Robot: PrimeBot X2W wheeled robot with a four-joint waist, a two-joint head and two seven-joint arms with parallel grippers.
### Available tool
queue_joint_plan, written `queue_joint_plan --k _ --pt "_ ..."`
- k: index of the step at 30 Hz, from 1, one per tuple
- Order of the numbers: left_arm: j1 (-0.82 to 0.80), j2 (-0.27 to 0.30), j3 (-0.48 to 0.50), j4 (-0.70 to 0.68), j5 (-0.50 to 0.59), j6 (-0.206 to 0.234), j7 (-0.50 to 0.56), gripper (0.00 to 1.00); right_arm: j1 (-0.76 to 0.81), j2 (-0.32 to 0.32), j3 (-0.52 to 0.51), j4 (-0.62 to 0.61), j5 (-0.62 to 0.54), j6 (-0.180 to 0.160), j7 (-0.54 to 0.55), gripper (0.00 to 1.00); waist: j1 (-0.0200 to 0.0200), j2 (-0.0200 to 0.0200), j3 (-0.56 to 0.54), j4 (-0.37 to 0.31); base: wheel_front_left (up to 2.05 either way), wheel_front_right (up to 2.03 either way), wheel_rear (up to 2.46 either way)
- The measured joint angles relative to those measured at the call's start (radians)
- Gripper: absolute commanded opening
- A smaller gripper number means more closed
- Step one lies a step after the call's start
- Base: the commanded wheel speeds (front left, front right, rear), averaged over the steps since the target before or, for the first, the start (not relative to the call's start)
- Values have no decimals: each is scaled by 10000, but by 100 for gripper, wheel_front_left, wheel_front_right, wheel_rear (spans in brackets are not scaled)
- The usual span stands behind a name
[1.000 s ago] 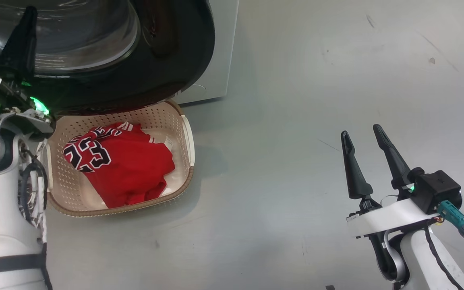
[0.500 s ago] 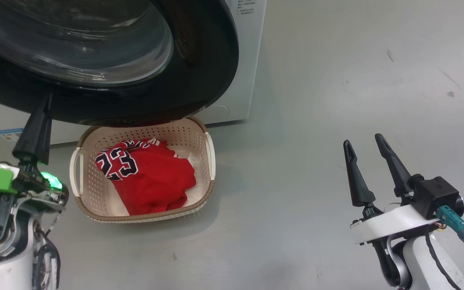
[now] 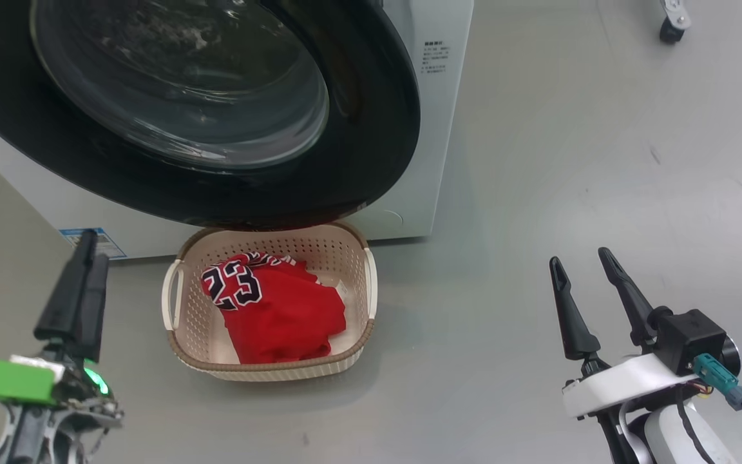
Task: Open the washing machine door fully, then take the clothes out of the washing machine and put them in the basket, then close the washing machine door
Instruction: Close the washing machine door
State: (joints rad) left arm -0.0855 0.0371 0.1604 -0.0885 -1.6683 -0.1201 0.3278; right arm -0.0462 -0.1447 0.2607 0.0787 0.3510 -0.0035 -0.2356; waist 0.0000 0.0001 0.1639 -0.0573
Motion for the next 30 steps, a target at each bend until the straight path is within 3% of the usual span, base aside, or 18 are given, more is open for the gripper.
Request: queue_joint_plan --k 5,8,10,14,19,25,30 --pt "735 0 -493 -353 1384 0 -420 100 291 -29 -12 2 0 -90 13 100 0 0 -381 198 0 0 0" --pt "1056 178 -840 -755 3233 -2 -823 100 413 -52 -12 -6 0 -98 44 100 0 0 -569 325 0 0 0" --pt "1198 880 -1058 -1262 5149 -2 -1386 100 464 -75 -10 -61 0 -180 104 100 0 0 -732 442 0 0 0" --pt "1532 1682 -1383 -1530 7555 -10 -2205 100 546 -128 -6 -148 -4 -184 159 100 0 0 -913 557 0 0 0" --pt "2143 1843 -1607 -1484 9762 15 -3014 100 578 -136 4 -245 -27 -255 203 100 0 0 -1085 608 0 0 0" --pt "2606 1881 -1900 -1409 11614 813 -3701 100 745 -161 -65 -385 -42 -410 207 100 0 0 -1192 540 0 0 0" --pt "2825 1766 -2174 -1267 12439 1407 -4034 100 896 -207 -104 -414 -161 -512 253 100 0 0 -1213 471 0 0 0"
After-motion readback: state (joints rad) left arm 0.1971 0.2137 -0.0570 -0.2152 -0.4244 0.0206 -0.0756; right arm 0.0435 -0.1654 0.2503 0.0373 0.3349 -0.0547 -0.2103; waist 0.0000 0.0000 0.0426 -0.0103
